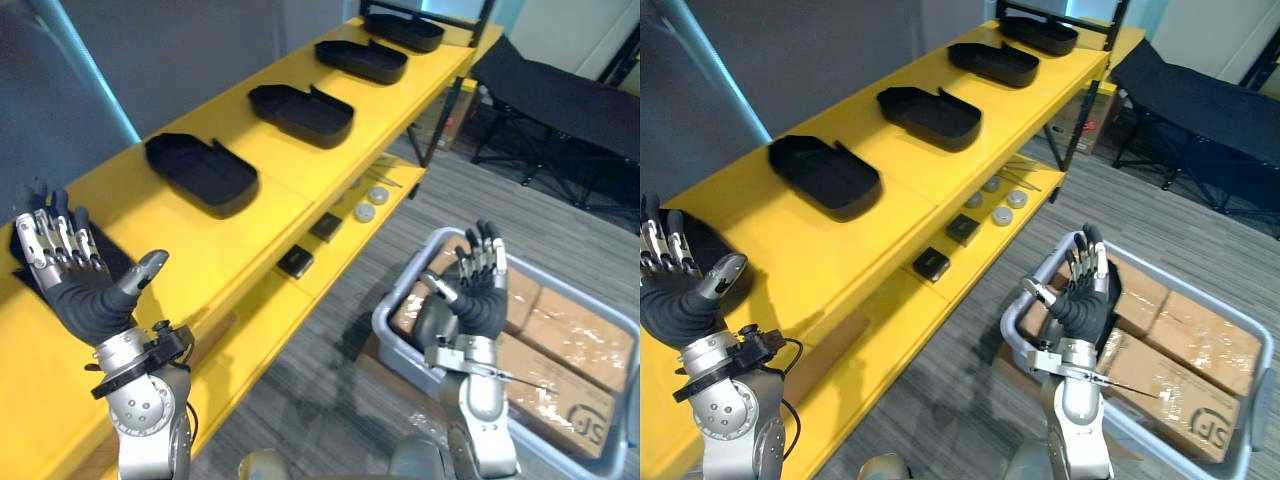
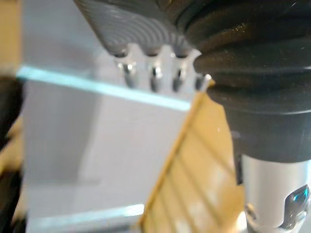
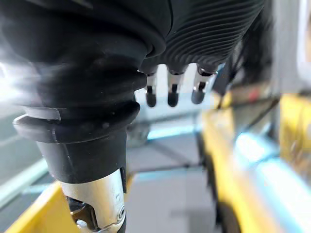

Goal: Walk over and take plastic housings, then place them on the shelf

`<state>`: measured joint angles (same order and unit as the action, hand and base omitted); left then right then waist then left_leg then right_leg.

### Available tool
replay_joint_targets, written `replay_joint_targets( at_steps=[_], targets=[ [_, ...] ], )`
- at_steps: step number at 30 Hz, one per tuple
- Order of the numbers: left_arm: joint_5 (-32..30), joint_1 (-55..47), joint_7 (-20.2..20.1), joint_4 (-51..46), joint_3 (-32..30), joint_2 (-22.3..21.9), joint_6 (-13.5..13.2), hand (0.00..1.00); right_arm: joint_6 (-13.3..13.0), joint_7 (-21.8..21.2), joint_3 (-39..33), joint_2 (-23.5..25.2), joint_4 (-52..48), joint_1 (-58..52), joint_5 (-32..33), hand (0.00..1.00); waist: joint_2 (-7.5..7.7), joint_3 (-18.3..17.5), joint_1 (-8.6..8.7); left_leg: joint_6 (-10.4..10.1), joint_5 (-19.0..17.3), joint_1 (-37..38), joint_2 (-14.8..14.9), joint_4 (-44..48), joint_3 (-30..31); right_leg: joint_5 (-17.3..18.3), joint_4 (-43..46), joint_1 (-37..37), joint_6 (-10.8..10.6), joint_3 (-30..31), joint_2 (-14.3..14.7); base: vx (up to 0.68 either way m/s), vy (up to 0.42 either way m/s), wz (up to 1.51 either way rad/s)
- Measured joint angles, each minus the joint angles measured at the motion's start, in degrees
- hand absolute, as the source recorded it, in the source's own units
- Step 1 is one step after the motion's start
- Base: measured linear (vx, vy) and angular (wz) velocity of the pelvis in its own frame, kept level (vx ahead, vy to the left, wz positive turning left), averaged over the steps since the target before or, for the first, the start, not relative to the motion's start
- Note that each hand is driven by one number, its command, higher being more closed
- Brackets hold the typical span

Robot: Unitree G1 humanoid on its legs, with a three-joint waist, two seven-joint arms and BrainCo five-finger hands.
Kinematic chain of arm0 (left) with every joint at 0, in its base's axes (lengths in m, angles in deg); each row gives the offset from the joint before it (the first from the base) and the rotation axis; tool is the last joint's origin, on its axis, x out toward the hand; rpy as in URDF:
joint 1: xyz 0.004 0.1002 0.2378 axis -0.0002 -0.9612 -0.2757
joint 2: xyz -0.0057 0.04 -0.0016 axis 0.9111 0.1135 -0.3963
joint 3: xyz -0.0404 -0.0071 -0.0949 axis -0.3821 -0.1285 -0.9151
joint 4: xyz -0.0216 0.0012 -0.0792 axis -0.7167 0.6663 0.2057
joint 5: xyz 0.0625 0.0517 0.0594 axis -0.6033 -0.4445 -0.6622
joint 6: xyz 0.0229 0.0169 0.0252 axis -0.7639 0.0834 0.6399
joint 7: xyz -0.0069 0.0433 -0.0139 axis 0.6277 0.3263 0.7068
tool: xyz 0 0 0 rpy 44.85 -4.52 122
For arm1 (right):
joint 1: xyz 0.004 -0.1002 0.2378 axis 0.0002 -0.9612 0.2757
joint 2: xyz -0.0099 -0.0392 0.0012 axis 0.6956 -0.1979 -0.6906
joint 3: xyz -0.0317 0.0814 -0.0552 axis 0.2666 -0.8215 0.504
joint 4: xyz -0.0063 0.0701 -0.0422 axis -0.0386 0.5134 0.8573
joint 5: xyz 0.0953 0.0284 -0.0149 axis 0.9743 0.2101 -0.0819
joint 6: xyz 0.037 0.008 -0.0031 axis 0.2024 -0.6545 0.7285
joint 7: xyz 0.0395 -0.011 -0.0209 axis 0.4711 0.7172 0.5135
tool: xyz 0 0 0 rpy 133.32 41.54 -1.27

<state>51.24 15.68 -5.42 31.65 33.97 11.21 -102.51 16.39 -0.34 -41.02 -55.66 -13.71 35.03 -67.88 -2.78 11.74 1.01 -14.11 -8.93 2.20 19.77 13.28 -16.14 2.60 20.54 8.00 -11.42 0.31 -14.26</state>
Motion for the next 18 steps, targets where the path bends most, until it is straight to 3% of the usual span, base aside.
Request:
replay_joint_targets(
  at_steps=[1,3,5,7,8,10,11,12,13,14,16,18],
  targets=[
    [-0.1,0.8,0.9,0.3,-0.4,-1.4,-0.1,0.00,0.0,-1.1,-1.3,-0.7,0.0,0.2,0.2,0.00,-0.37,-0.1,0.07,-0.7,0.5,0.9,1.6,-0.2,-1.5,2.2,-1.3,-0.1,-1.3,-2.3,1.2,-0.04,-0.378,-0.80],
    [0.0,0.9,2.3,0.6,-0.4,-4.0,-0.1,0.00,0.2,-2.5,-2.4,-2.0,0.0,0.9,0.2,0.00,-1.35,0.2,0.86,-0.1,1.3,0.7,3.6,0.4,-1.8,3.0,-2.9,-0.1,-1.1,-2.5,3.4,-0.06,-0.294,-0.55],
    [1.7,0.1,2.3,1.9,1.8,-6.6,-0.1,0.00,1.7,-3.6,-3.4,-2.4,-0.1,0.3,0.4,0.00,-1.22,0.9,3.10,3.8,3.9,0.3,4.7,3.7,-0.8,3.8,-2.2,-0.6,0.3,-2.3,4.6,-0.08,-0.220,-0.21],
    [2.4,-0.6,2.0,2.5,2.9,-6.7,-0.1,0.00,2.9,-3.5,-3.6,-1.9,-0.1,-0.6,0.8,0.00,-0.74,1.3,3.17,5.7,5.1,-1.1,4.8,7.8,0.8,4.0,-3.1,-1.7,1.0,-1.9,4.6,-0.09,-0.110,-0.09],
    [2.2,-2.1,1.2,2.5,4.0,-6.8,-0.1,0.00,3.4,-3.3,-4.0,-1.4,-0.1,-2.0,2.0,0.00,-0.66,1.6,2.85,6.8,2.1,-3.7,3.5,12.5,4.3,3.3,-6.4,-3.6,1.8,-1.6,4.6,-0.10,-0.033,-0.18],
    [1.8,-4.3,0.4,1.8,3.9,-6.5,-0.6,0.00,3.5,-3.1,-5.1,-1.3,-0.1,-2.3,2.5,0.00,-2.38,1.6,2.35,6.1,-3.9,-4.6,-1.7,12.5,8.4,1.0,-10.6,-4.3,2.0,-1.0,4.2,-0.14,0.140,-0.36],
    [1.9,-5.2,-0.2,1.5,3.9,-6.4,-1.2,0.00,4.3,-2.1,-5.2,-1.3,-0.1,-2.5,2.5,0.00,-2.83,1.5,2.43,7.2,-6.8,-3.8,-3.3,9.0,10.3,-0.6,-12.2,-3.6,0.9,-0.6,4.3,-0.09,0.168,-0.32],
    [2.0,-5.2,-0.4,1.6,4.0,-6.5,-1.3,0.00,4.7,-1.6,-5.4,-1.6,0.1,-2.4,2.5,0.00,-3.13,1.3,2.37,5.6,-8.4,-3.0,-4.1,6.3,11.4,-1.4,-12.9,-2.9,0.4,-0.4,4.1,-0.05,0.159,-0.35],
    [2.4,-4.9,-0.5,2.0,4.1,-6.0,-1.2,0.00,5.6,-0.5,-6.1,-1.3,1.9,-1.7,2.4,0.00,-2.06,1.9,1.48,3.8,-7.4,-2.4,-6.7,4.4,10.5,-3.4,-14.7,-2.1,-0.1,0.8,2.2,-0.01,0.202,-0.46],
    [2.4,-4.9,-1.0,2.6,4.4,-5.7,-1.2,0.00,6.7,0.6,-6.1,-0.4,3.6,-1.8,2.4,0.00,-0.80,2.8,0.98,3.6,-6.4,-2.4,-8.1,4.3,9.1,-6.1,-16.5,-2.3,-0.7,1.7,0.7,-0.01,0.237,-0.48],
    [2.4,-4.9,-1.5,4.5,4.5,-5.4,-0.7,0.00,8.5,2.4,-6.2,0.0,7.4,-1.3,2.7,0.00,-0.52,3.0,0.49,3.5,-6.3,-2.3,-8.6,5.4,7.8,-9.2,-18.2,-2.1,-1.5,1.1,0.4,0.02,0.122,-0.44],
    [2.9,-4.1,-2.3,5.6,5.3,-5.4,-0.8,0.00,9.7,4.0,-7.5,0.1,12.7,0.7,2.9,0.00,-0.71,3.1,0.41,3.6,-6.5,-2.4,-8.8,5.1,7.7,-9.8,-19.0,-2.1,-1.2,0.6,0.4,0.02,0.053,-0.24]
  ],
)
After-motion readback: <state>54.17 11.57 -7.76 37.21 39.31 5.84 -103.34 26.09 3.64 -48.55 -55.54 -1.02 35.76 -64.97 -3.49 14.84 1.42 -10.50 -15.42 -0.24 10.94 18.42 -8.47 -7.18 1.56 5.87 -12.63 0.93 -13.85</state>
